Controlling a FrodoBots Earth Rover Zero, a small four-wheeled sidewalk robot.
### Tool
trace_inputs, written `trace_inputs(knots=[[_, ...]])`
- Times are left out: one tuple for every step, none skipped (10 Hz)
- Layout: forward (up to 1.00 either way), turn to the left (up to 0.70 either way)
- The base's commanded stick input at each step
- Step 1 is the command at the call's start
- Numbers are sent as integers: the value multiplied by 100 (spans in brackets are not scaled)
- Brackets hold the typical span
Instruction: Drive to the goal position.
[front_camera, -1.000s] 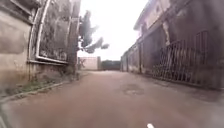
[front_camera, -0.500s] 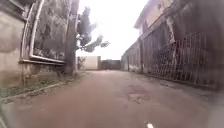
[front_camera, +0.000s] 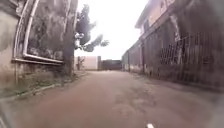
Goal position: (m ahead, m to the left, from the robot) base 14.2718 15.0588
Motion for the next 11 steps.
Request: trace_inputs(knots=[[70, 0], [70, 0], [70, 0], [70, 0], [70, 0], [70, 0], [70, 0], [70, 0], [70, 0], [70, 0], [70, 0]])
